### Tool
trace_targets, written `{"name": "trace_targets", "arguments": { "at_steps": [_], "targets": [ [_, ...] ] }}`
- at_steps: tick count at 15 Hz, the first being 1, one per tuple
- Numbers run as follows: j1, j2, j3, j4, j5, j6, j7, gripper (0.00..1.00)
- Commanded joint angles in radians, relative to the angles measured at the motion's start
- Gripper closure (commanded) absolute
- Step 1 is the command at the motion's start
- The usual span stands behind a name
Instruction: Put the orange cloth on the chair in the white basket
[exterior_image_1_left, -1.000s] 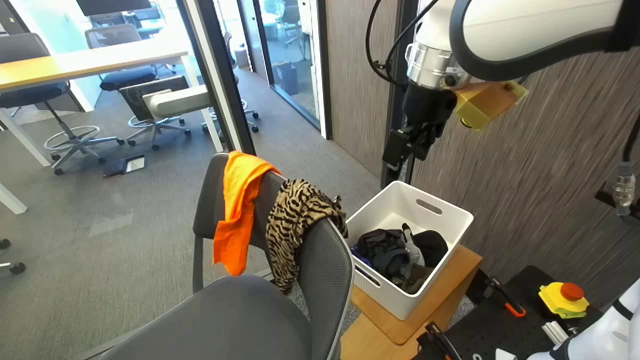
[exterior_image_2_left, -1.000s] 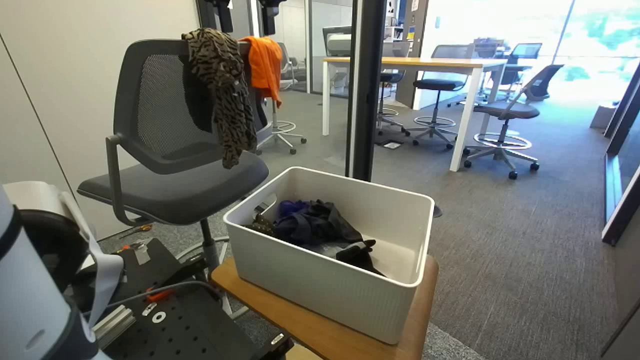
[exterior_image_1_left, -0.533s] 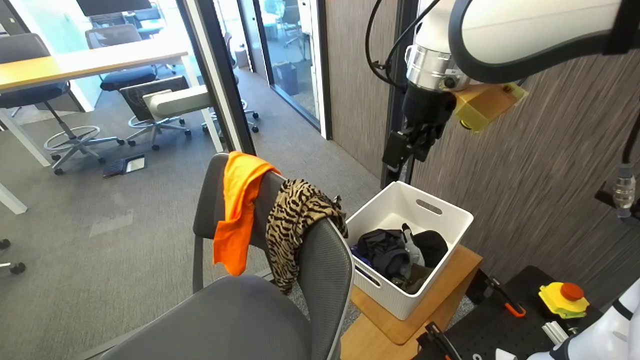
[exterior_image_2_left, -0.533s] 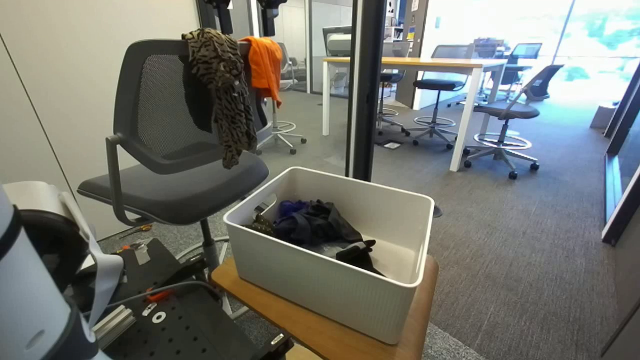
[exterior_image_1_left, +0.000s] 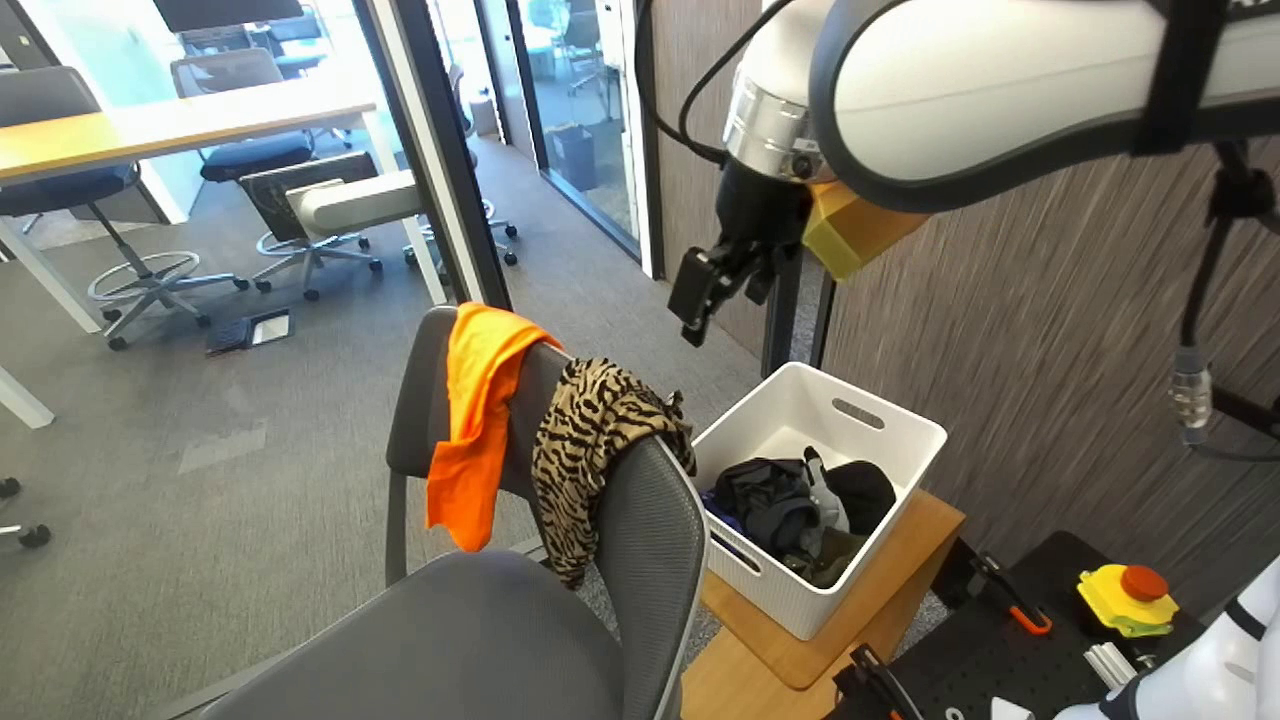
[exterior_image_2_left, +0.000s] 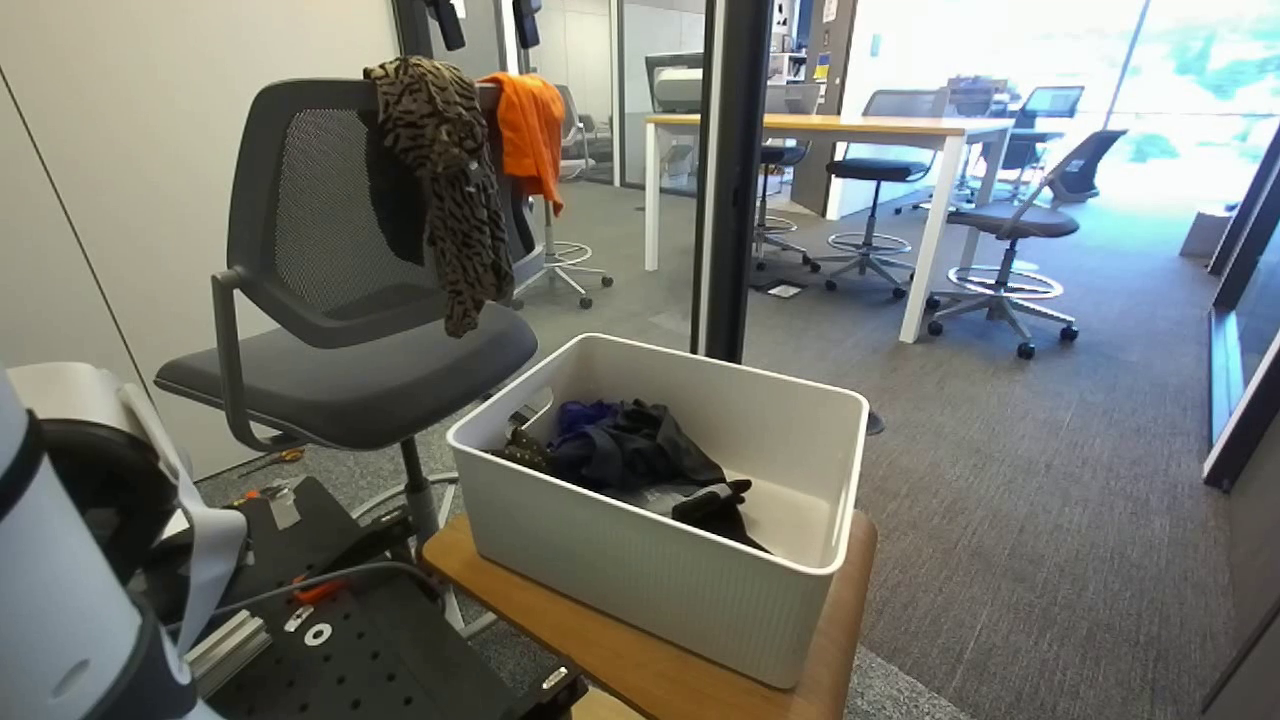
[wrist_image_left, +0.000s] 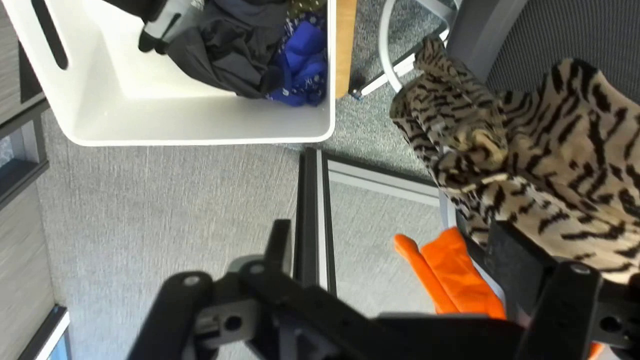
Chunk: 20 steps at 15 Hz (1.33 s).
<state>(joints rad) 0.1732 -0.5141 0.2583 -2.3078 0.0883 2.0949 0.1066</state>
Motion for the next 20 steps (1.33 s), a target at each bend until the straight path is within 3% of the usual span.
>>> {"name": "trace_targets", "arguments": {
  "at_steps": [1,5,11,13,20],
  "targets": [
    [-0.007,0.115,0.071,0.095,-0.043,0.148,0.129,0.00],
    [-0.022,0.245,0.127,0.175,-0.117,0.300,0.255,0.00],
    [-0.004,0.437,0.131,0.326,-0.252,0.381,0.366,0.00],
    [0.016,0.489,0.116,0.381,-0.255,0.351,0.377,0.00],
    [0.083,0.637,0.085,0.568,-0.059,0.175,0.249,0.00]
  ]
}}
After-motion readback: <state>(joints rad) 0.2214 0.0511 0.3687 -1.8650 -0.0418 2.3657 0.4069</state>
